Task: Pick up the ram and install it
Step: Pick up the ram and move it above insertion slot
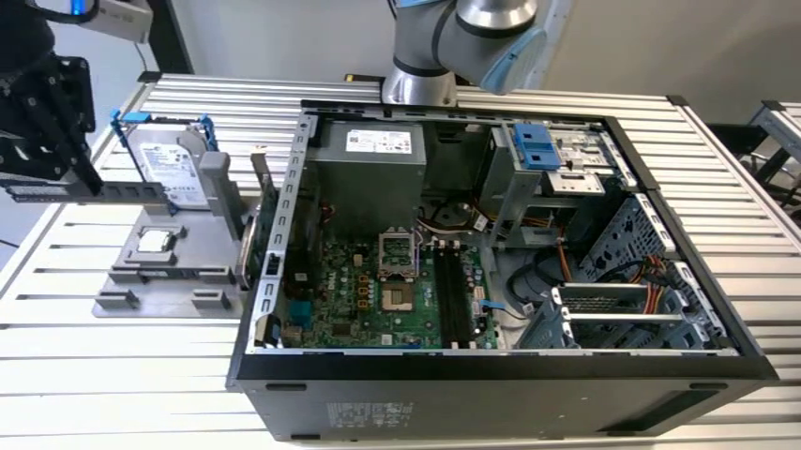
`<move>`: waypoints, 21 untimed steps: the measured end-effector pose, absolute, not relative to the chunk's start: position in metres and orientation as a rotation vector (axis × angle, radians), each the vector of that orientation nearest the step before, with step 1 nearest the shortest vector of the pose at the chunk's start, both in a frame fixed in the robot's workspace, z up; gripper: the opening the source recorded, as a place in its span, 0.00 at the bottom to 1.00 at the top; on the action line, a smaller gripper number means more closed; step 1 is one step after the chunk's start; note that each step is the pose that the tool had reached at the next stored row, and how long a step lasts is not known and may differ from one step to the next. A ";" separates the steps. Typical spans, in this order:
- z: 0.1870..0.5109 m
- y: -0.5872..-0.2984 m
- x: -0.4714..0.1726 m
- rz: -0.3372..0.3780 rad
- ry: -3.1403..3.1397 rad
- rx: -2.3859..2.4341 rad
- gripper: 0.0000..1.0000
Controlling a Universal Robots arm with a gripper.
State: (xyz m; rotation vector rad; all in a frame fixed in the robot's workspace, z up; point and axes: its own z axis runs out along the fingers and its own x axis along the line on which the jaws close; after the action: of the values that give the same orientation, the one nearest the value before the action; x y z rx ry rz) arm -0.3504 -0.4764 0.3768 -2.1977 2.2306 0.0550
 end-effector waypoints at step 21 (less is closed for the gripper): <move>0.399 -0.476 -0.324 0.056 2.231 -2.198 0.00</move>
State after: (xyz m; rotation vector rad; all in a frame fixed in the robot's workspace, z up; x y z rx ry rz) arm -0.3239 -0.4764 0.3994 -2.1984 2.2315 0.0560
